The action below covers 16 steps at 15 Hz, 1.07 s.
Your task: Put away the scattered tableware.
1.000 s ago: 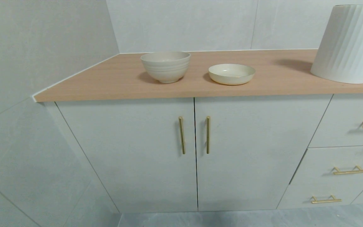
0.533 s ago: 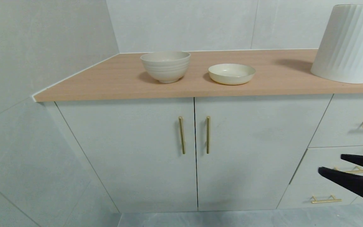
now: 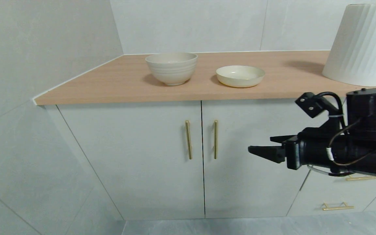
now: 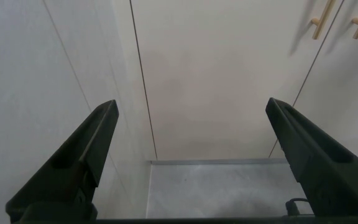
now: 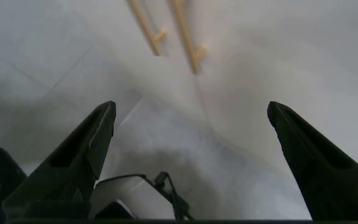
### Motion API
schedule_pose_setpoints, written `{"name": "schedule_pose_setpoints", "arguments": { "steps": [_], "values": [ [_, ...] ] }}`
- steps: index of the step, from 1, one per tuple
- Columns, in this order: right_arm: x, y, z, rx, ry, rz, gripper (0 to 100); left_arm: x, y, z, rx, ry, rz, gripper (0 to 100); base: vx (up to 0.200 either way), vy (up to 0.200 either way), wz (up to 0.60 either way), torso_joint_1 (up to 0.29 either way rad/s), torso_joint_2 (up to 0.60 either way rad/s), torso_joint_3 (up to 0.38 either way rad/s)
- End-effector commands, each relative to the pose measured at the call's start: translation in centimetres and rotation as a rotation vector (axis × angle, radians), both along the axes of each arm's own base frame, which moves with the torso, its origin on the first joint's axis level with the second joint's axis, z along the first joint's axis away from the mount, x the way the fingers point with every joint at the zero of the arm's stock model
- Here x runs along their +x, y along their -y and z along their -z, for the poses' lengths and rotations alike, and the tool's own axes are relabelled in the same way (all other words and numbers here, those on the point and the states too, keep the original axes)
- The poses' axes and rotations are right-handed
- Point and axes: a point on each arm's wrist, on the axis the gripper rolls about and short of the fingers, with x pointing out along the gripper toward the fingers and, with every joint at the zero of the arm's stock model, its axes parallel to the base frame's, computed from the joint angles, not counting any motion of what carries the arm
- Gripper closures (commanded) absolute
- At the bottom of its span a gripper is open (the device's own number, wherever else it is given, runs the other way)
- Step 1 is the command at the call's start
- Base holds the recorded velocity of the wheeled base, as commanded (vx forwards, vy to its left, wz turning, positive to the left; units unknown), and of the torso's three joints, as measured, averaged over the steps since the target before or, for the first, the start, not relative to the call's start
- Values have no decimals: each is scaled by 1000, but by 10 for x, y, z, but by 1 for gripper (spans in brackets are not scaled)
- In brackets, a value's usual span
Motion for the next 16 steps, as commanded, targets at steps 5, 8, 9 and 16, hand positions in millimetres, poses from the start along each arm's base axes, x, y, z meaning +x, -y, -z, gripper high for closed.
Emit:
{"name": "schedule_pose_setpoints", "arguments": {
  "steps": [5,8,9,16],
  "values": [
    [52,-68,28,58,-53,-60,0,0,0,0,0,-2,0,0,0,0,0,0,0,0],
    [63,-77,38,118,-22,-55,0,0,0,0,0,-2,0,0,0,0,0,0,0,0],
    [64,-79,41,119,-28,-55,0,0,0,0,-2,-2,0,0,0,0,0,0,0,0],
    [75,-99,63,195,-18,-68,0,0,0,0,-3,-2,0,0,0,0,0,0,0,0]
  ]
}}
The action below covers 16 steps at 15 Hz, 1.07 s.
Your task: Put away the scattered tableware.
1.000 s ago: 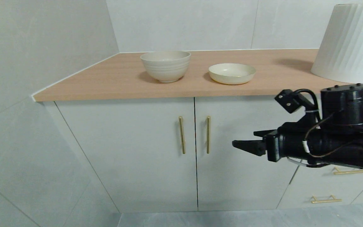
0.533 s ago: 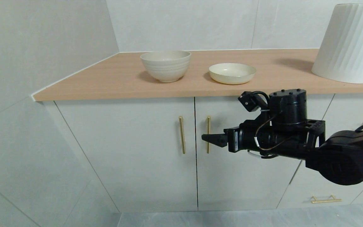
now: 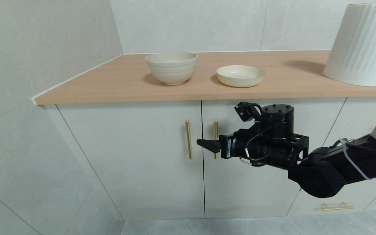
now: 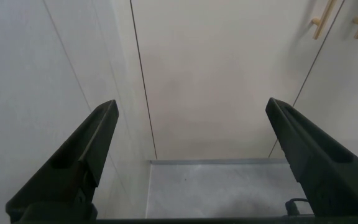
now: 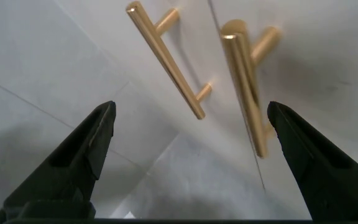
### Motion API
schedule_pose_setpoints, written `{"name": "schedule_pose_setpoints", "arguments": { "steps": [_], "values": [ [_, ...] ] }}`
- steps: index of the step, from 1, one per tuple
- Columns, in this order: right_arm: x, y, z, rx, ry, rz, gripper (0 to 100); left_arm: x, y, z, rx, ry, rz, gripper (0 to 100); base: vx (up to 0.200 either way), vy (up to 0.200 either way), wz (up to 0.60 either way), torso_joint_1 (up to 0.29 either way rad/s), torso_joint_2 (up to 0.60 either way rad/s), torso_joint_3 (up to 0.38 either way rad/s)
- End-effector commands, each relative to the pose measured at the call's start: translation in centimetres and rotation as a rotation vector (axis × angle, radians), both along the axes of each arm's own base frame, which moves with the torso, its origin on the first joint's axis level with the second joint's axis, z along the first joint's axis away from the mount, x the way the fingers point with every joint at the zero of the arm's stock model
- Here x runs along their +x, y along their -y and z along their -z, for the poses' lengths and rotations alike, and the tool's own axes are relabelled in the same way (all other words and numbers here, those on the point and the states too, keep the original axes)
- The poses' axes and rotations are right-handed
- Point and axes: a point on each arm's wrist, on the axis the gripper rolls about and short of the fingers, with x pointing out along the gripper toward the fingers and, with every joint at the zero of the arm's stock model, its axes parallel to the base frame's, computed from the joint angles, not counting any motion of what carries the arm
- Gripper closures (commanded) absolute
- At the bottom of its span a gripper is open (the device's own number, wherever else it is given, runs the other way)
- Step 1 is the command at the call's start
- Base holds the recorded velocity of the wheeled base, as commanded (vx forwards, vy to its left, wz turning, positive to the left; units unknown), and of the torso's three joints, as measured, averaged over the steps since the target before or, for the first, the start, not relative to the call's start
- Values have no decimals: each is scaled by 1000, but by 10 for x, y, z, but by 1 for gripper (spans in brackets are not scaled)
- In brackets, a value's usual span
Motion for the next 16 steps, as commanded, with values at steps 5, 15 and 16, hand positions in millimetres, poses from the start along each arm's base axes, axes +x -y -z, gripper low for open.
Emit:
{"name": "schedule_pose_setpoints", "arguments": {
  "steps": [5,15,16],
  "values": [
    [5,-7,12,40,-27,2,0,0,0,0,0,-2,0,0,0,0,0,0,0,0],
    [-11,-17,5,87,-29,-46,0,0,0,0,0,-2,0,0,0,0,0,0,0,0],
    [-16,-19,3,91,-27,-56,0,0,0,0,0,-2,0,0,0,0,0,0,0,0]
  ]
}}
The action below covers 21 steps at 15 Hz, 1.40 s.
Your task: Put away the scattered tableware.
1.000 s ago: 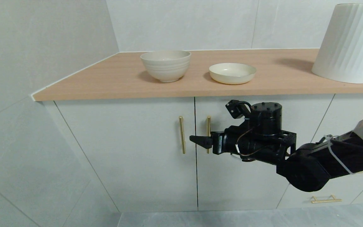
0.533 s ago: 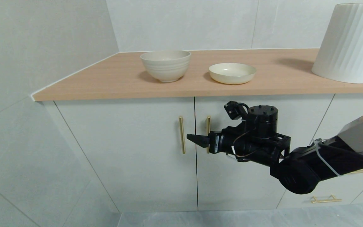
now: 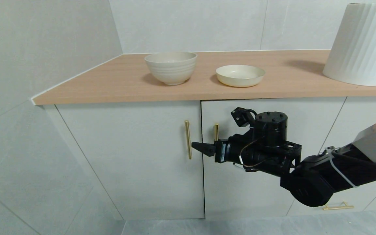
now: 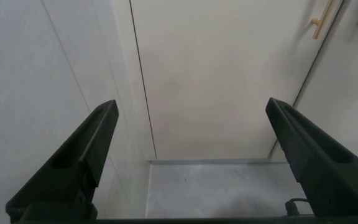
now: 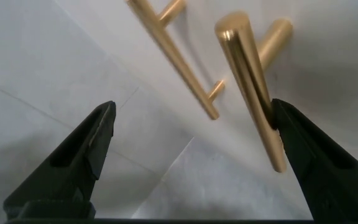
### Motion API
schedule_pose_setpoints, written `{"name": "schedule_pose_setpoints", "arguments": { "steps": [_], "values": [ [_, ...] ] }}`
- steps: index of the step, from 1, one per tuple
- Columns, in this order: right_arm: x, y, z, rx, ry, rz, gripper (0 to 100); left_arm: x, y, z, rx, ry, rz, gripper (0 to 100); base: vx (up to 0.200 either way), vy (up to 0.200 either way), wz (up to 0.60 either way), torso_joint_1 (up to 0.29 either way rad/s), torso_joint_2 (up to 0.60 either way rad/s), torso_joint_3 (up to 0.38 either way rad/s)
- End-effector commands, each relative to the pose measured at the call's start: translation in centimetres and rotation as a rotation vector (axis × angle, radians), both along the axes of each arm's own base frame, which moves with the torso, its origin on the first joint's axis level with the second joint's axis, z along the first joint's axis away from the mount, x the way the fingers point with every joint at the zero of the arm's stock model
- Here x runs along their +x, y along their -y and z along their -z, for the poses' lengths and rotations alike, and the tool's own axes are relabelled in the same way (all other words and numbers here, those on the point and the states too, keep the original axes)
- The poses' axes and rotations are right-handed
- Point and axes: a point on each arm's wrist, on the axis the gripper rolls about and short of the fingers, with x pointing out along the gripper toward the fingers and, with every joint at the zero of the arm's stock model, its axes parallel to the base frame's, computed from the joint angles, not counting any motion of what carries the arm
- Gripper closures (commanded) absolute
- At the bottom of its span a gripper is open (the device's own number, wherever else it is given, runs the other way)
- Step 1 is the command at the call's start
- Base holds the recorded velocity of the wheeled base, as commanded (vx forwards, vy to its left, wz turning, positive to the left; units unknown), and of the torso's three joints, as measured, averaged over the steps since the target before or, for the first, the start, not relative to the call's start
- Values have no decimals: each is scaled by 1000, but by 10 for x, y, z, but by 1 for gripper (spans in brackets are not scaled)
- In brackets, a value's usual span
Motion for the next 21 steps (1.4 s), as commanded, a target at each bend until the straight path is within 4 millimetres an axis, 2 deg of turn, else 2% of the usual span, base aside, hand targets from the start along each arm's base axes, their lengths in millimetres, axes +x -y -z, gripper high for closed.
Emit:
{"name": "schedule_pose_setpoints", "arguments": {
  "steps": [1,5,10,14,19,21],
  "values": [
    [-8,1,-10,18,16,-19,0,0,0,0,0,-2,0,0,0,0,0,0,0,0],
    [-19,8,-15,17,14,-26,0,0,0,0,0,-2,0,0,0,0,0,0,0,0],
    [-66,44,-19,8,-38,-196,0,0,0,0,0,-2,0,0,0,0,0,0,0,0],
    [-93,67,-24,9,-38,-210,0,0,0,0,0,-2,0,0,0,0,0,0,0,0],
    [-96,69,-18,-6,-59,-213,0,0,0,-1,27,6,3,0,0,0,0,0,0,0],
    [-99,69,-16,-10,-64,-220,0,-5,2,-17,29,53,66,0,0,0,0,0,0,0]
  ]
}}
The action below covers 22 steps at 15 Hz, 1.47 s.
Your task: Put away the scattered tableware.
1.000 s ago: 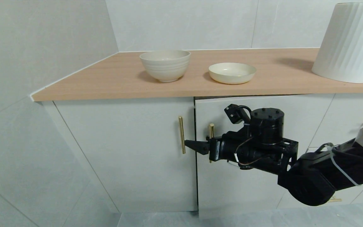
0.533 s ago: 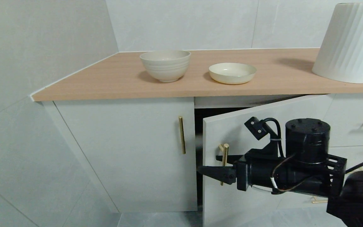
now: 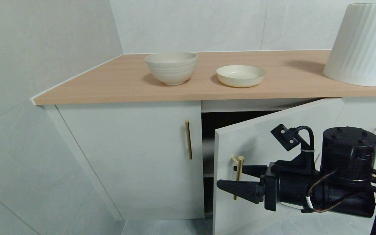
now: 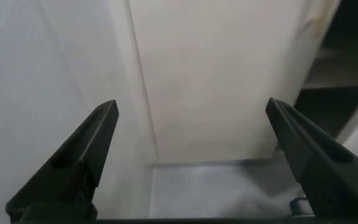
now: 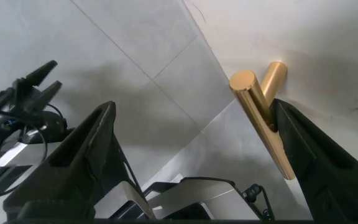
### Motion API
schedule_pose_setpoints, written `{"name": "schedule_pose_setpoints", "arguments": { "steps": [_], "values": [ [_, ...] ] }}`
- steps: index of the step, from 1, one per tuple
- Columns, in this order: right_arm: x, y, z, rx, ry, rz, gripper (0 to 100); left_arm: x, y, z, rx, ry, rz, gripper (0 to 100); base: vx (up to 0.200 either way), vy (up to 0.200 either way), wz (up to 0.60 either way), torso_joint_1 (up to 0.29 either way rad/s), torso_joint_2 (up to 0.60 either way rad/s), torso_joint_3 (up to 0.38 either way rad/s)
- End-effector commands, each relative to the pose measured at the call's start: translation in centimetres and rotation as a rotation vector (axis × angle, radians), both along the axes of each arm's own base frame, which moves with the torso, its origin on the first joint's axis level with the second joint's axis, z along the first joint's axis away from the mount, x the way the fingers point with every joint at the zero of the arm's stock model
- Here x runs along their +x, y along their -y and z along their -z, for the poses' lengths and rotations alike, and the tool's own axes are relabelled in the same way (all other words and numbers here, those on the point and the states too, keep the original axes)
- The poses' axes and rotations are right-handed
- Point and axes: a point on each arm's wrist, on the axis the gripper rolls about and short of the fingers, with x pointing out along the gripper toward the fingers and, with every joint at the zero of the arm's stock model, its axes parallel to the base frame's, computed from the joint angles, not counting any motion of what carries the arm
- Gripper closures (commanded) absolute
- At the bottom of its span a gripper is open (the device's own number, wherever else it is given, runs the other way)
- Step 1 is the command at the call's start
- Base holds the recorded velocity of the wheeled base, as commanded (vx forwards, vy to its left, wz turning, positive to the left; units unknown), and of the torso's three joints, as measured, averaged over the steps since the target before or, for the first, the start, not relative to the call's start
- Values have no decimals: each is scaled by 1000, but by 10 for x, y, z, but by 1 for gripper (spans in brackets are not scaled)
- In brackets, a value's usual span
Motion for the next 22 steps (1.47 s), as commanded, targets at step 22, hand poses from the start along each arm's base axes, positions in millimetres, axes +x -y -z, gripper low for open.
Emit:
{"name": "schedule_pose_setpoints", "arguments": {
  "steps": [22],
  "values": [
    [-12,0,2,-9,-6,-30,0,236,109,-29,-227,-750,990,0,0,0,0,0,0,0]
  ]
}}
